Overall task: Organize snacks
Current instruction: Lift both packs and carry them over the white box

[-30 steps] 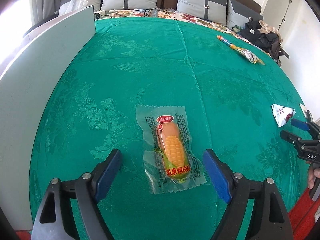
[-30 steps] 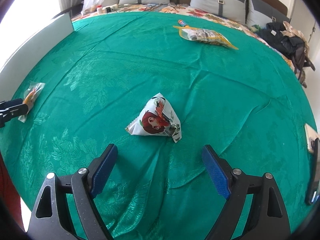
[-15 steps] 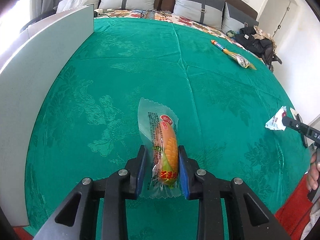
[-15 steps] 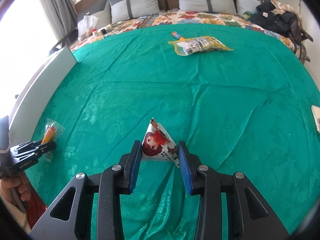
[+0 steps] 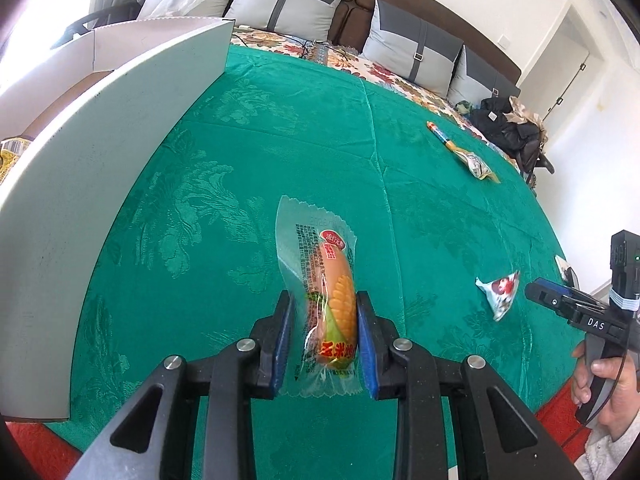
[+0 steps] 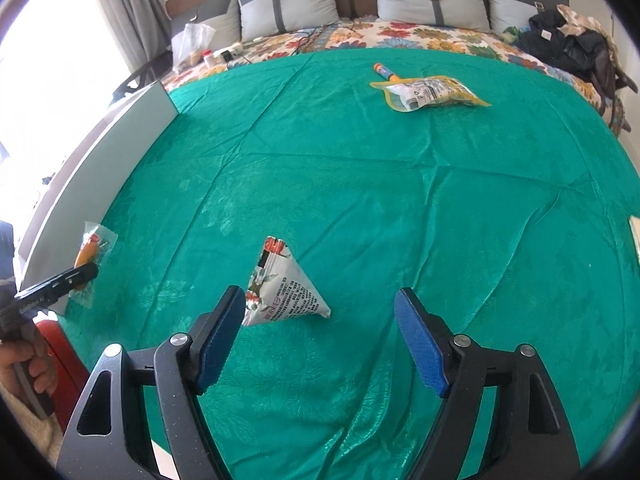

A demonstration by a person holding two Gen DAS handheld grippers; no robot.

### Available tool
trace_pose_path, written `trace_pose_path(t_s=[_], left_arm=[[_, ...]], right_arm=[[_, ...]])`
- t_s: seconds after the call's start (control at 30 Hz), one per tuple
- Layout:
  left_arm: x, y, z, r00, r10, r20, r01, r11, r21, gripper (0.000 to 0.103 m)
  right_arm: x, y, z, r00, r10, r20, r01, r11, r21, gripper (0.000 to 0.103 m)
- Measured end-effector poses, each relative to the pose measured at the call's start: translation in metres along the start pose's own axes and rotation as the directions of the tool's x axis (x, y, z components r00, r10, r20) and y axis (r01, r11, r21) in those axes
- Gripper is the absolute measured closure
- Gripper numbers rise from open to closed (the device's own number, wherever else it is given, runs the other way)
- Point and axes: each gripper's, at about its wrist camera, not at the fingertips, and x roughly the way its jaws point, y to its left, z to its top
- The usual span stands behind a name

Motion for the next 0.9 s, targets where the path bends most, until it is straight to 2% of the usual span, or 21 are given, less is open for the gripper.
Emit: trace_pose_path(t_s=[0.23,0.33,0.4,0.47,0.5,0.53,0.6,0.67,0.73,0.8,0.9], left_arm=[[0.0,0.002,-0.004,1.0,-0.014,0.005,0.014,1.0,0.002,0.074],[-0.001,0.006,-0.006,1.0,-0.018,0.01,0.018,1.0,-0.01,0.074],[0.001,0.009,-0.006,1.0,-0.024,0.006,0.024,0.999,-0.023,0.074],[0.0,0.008,-0.006,1.0,-0.028,0.007,0.028,0.999,-0.024,0.074],[-0.002,0.007,-0.006,0.999,-0.031,0.011,0.031,0.999,-0.019,0.074],[-0.004,0.006,-0.005,0.999,-0.035,0.017,0.035,0.999,-0.016,0.074],[-0.011,0.006,-0.004,0.998,-0.052,0.03,0.052,0.998,-0.021,0.074],[-0.02,0.006,0.0,0.997,-0.072,0.04,0.074,0.996,-0.04,0.074],[-0.034,0.009,0.006,0.992,-0.11,0.061,0.114,0.991,-0.072,0.074],[-0.054,0.014,0.017,0.987,-0.128,0.1,0.137,0.986,-0.093,0.074],[-0.091,0.032,0.038,0.98,-0.1,0.17,0.119,0.987,-0.109,0.074]], right_arm=[[0.014,0.024,0.003,1.0,0.003,-0.006,-0.004,0.999,-0.034,0.024],[0.014,0.043,-0.002,1.0,0.022,-0.016,-0.023,0.993,-0.115,0.024],[0.022,0.054,-0.008,0.999,-0.006,-0.031,0.0,0.983,-0.183,0.024],[0.033,0.053,-0.011,0.998,-0.024,-0.062,0.012,0.984,-0.177,0.025],[0.036,0.049,-0.012,0.997,-0.023,-0.068,0.012,0.988,-0.155,0.031],[0.038,0.045,-0.013,0.996,-0.03,-0.08,0.019,0.991,-0.132,0.062],[0.036,0.037,-0.012,0.996,-0.009,-0.09,0.002,0.996,-0.086,0.061],[0.029,0.037,-0.01,0.996,-0.01,-0.084,0.003,0.996,-0.088,0.062],[0.018,0.041,-0.002,0.997,0.034,-0.07,-0.038,0.998,-0.054,0.063],[0.002,0.055,0.012,0.993,0.11,-0.035,-0.111,0.994,-0.025,0.063],[-0.021,0.102,0.048,0.97,0.241,0.021,-0.239,0.969,-0.057,0.062]])
